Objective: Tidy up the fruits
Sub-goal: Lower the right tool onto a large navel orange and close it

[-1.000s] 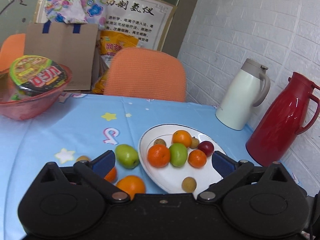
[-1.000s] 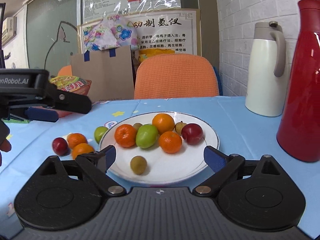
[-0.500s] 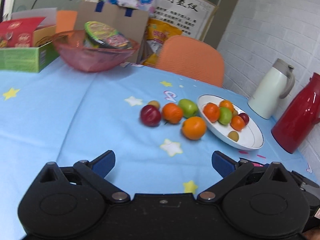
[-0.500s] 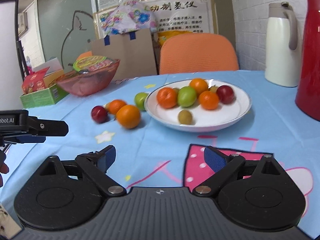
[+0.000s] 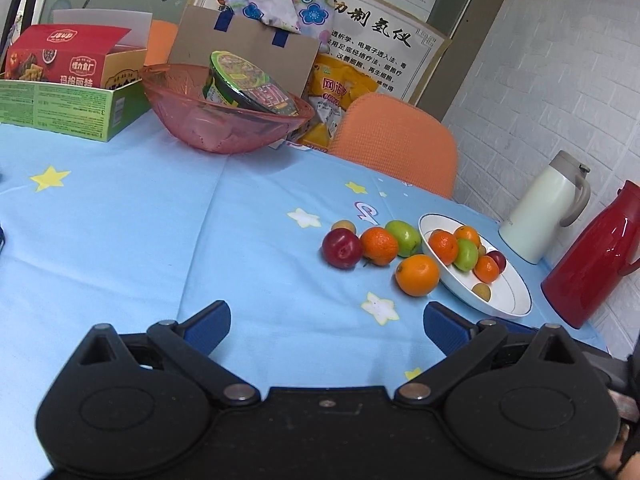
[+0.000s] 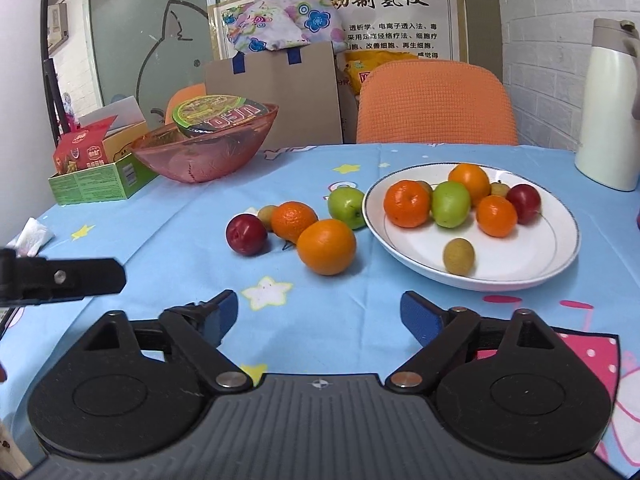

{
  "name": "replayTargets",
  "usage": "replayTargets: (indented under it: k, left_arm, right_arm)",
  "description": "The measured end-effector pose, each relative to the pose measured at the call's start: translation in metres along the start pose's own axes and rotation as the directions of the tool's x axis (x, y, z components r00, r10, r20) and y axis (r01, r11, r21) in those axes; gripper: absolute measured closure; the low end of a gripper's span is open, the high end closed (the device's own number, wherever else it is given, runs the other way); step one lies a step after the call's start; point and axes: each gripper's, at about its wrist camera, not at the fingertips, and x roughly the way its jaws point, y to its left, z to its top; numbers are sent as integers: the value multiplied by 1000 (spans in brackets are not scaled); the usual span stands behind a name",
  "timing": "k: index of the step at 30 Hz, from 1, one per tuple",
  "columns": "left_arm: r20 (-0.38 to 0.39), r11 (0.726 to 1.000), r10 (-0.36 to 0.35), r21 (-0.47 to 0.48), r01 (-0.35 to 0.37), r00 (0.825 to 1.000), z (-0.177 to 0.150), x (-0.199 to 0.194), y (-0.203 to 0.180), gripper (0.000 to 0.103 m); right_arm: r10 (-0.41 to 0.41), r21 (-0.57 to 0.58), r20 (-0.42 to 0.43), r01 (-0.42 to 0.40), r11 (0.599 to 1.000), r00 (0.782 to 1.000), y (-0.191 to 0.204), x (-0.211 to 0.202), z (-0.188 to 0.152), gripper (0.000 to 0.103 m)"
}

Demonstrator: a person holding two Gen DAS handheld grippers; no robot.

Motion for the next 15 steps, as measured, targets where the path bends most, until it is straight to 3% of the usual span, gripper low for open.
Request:
replayTargets:
  k: [15]
  left_arm:
    - [-8, 999, -32, -30, 32, 999, 3, 10, 25, 0]
  right_arm:
    - [-75, 53, -32, 77, 996, 997, 5, 49, 14, 0]
